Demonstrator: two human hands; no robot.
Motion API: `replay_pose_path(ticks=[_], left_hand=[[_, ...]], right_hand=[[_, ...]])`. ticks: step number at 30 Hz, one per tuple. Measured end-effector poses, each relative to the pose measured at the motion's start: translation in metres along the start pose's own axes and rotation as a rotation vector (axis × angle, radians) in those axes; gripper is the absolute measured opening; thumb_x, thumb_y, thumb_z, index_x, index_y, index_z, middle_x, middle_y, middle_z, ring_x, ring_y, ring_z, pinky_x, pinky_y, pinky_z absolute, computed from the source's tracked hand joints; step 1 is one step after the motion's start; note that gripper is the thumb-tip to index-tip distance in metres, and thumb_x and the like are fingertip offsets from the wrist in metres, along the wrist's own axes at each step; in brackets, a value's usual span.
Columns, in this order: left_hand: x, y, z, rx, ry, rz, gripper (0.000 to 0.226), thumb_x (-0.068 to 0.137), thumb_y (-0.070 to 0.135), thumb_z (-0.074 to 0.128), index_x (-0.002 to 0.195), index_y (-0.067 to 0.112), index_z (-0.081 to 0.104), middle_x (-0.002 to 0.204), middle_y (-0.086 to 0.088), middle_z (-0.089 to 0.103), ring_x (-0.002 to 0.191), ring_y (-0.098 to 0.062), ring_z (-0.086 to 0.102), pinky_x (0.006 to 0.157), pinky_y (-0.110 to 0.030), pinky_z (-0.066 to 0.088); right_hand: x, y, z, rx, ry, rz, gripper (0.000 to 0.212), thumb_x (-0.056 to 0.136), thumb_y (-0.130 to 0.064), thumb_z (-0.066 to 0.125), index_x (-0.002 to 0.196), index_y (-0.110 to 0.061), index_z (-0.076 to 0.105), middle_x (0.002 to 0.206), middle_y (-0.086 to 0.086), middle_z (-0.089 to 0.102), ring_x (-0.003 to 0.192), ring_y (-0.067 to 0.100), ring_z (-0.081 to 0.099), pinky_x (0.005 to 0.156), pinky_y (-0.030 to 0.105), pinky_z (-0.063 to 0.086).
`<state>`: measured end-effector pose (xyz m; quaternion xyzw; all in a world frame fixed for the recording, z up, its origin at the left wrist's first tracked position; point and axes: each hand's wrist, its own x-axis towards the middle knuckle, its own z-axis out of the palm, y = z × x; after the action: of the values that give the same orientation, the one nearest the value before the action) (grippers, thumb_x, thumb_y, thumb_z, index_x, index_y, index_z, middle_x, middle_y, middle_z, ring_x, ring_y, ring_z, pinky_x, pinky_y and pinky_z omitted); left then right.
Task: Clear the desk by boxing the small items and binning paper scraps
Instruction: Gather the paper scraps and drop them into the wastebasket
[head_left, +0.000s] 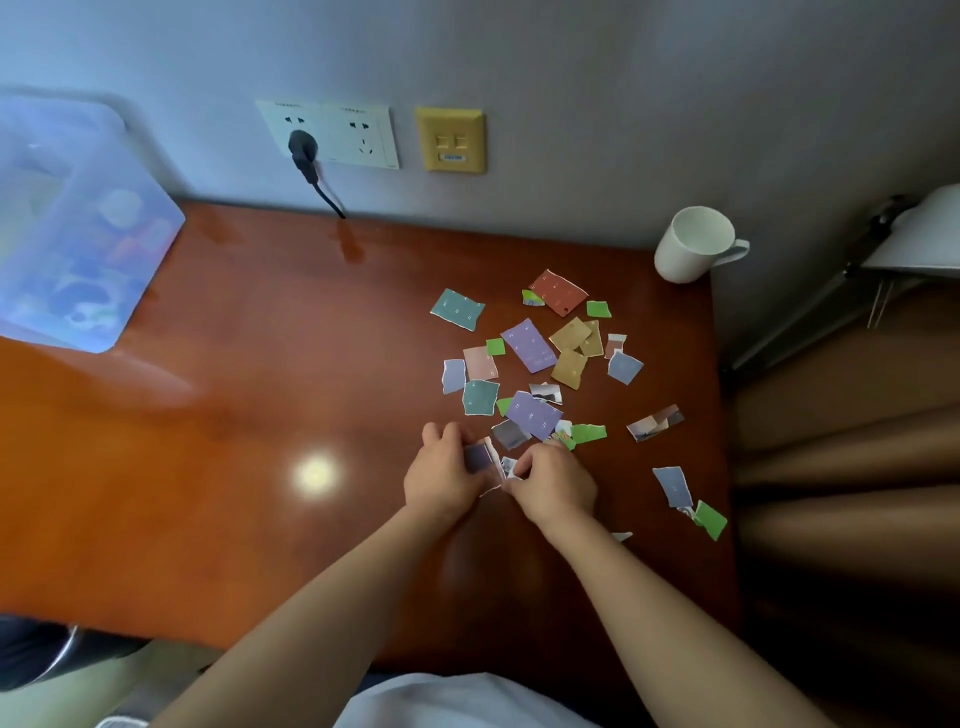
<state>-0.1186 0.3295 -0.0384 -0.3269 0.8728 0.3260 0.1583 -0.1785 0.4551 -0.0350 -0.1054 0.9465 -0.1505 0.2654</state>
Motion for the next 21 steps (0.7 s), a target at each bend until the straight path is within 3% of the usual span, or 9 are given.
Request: replay_pose_path(ticks=[3,7,11,13,16,19,21], left_hand=[[0.004,0.0,0.0,0.02,-0.008,0.004,0.041,0.074,0.036,0.072,0.099,0.019,0.043,0.104,0.001,0.036,0.088,-0.028,0.057,0.064,-0.032,0.04],[0.01,-0.004,-0.003,-0.029,0.002,0.031,0.019,0.082,0.022,0.061,0.09,0.024,0.044,0.102,0.002,0.054,0.09,-0.026,0.058,0.065,-0.03,0.039],[0.015,-0.009,-0.008,-0.261,-0.019,-0.049,0.006,0.085,0.022,0.055,0.082,0.026,0.053,0.081,0.01,0.064,0.081,-0.014,0.06,0.067,-0.027,0.043],[0.02,-0.008,-0.013,-0.429,-0.011,-0.111,0.012,0.088,0.02,0.05,0.077,0.023,0.055,0.068,0.009,0.064,0.069,-0.012,0.06,0.067,-0.029,0.049],[0.029,-0.006,-0.017,-0.592,-0.015,-0.199,0.02,0.089,0.014,0.043,0.074,0.019,0.055,0.072,0.0,0.06,0.073,-0.024,0.057,0.073,-0.037,0.051],[0.033,-0.001,-0.016,-0.616,-0.021,-0.197,0.025,0.088,0.009,0.036,0.072,0.018,0.053,0.071,-0.002,0.056,0.073,-0.026,0.052,0.067,-0.034,0.043],[0.033,0.004,-0.014,-0.62,-0.017,-0.19,0.025,0.089,0.01,0.035,0.07,0.016,0.05,0.069,-0.003,0.053,0.074,-0.026,0.048,0.067,-0.033,0.039]], right_hand=[[-0.002,0.0,0.002,0.021,0.004,0.018,0.012,0.082,-0.035,0.072,0.088,-0.025,0.069,0.108,-0.005,0.058,0.095,0.018,0.061,0.065,0.025,0.044],[-0.006,-0.002,0.001,0.038,0.017,0.005,0.008,0.084,-0.032,0.071,0.083,-0.027,0.065,0.103,-0.006,0.058,0.091,0.017,0.061,0.066,0.026,0.047],[-0.009,-0.003,0.0,0.063,-0.018,-0.023,0.012,0.085,-0.025,0.064,0.076,-0.026,0.058,0.087,-0.007,0.064,0.082,0.017,0.06,0.061,0.025,0.046],[-0.008,-0.004,-0.002,0.243,-0.016,0.054,0.014,0.082,-0.016,0.064,0.074,-0.022,0.054,0.078,-0.005,0.06,0.075,0.019,0.057,0.054,0.023,0.038],[-0.002,-0.005,-0.007,0.616,-0.025,0.196,0.016,0.085,-0.004,0.054,0.075,-0.015,0.05,0.081,0.004,0.058,0.076,0.023,0.059,0.053,0.023,0.04],[0.0,-0.009,-0.011,0.803,-0.142,0.281,0.016,0.092,-0.009,0.041,0.08,-0.013,0.051,0.072,0.005,0.051,0.06,0.017,0.05,0.048,0.023,0.037],[0.001,-0.011,-0.011,0.875,-0.162,0.29,0.017,0.09,-0.013,0.043,0.073,-0.013,0.047,0.064,0.004,0.042,0.051,0.014,0.038,0.046,0.023,0.03]])
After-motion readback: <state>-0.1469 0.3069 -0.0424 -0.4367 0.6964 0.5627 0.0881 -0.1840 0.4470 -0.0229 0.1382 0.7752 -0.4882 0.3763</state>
